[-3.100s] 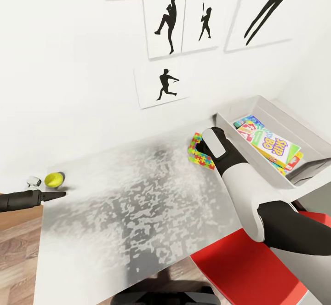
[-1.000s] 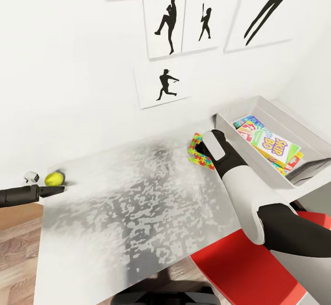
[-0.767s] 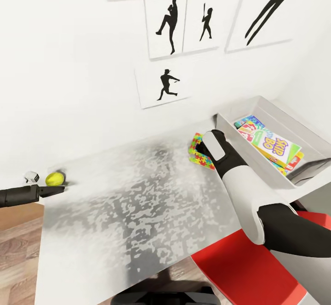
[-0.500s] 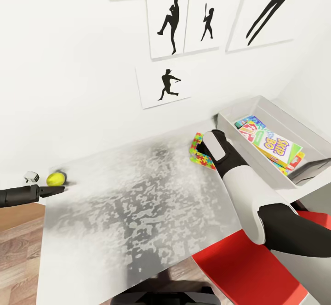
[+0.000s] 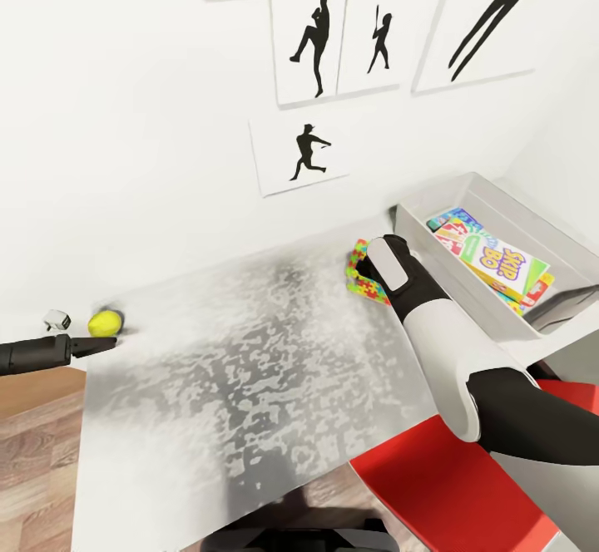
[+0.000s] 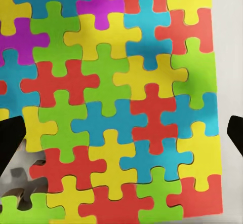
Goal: Put all the toys in the child's room - the three board games (two on the bed and one on the table), the two jigsaw puzzles on the table, and the tennis ball on the table - inside the toy box on the table in the child's room.
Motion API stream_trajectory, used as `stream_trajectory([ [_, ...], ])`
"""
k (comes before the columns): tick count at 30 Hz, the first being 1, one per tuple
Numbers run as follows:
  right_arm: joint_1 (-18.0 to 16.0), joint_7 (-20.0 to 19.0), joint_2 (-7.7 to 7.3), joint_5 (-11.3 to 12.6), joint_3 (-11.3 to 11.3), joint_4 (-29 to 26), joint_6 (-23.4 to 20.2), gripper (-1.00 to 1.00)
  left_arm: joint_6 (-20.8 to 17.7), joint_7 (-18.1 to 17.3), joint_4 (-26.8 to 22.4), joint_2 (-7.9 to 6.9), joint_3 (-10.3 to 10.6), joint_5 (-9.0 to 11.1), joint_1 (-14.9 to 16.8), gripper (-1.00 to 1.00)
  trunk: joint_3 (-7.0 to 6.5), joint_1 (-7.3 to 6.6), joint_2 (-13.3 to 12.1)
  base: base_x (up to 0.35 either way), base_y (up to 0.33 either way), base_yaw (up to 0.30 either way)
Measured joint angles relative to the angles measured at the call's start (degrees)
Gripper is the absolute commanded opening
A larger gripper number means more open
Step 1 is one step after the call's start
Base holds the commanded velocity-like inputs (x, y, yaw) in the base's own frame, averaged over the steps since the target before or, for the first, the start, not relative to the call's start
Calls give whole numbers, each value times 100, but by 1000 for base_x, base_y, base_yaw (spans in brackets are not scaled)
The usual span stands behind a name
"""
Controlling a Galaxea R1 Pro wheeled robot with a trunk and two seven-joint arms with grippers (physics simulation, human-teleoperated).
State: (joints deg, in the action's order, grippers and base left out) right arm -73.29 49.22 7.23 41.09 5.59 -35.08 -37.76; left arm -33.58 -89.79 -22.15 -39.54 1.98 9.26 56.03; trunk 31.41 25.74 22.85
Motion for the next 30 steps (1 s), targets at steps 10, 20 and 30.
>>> stream_trajectory([
  [10, 0, -15, 1, 39, 0, 1, 20, 100, 0, 0, 0, 3, 0, -1, 0, 100, 0, 0, 0, -95, 0, 0],
  [20, 0, -11, -3, 36, 0, -3, 14, 100, 0, 0, 0, 10, 3, -9, 0, 100, 0, 0, 0, -17, 7, 0],
  [30, 0, -16, -5, 45, 2, 4, 29, 100, 0, 0, 0, 12, 3, -10, 0, 100, 0, 0, 0, -107, 0, 0],
])
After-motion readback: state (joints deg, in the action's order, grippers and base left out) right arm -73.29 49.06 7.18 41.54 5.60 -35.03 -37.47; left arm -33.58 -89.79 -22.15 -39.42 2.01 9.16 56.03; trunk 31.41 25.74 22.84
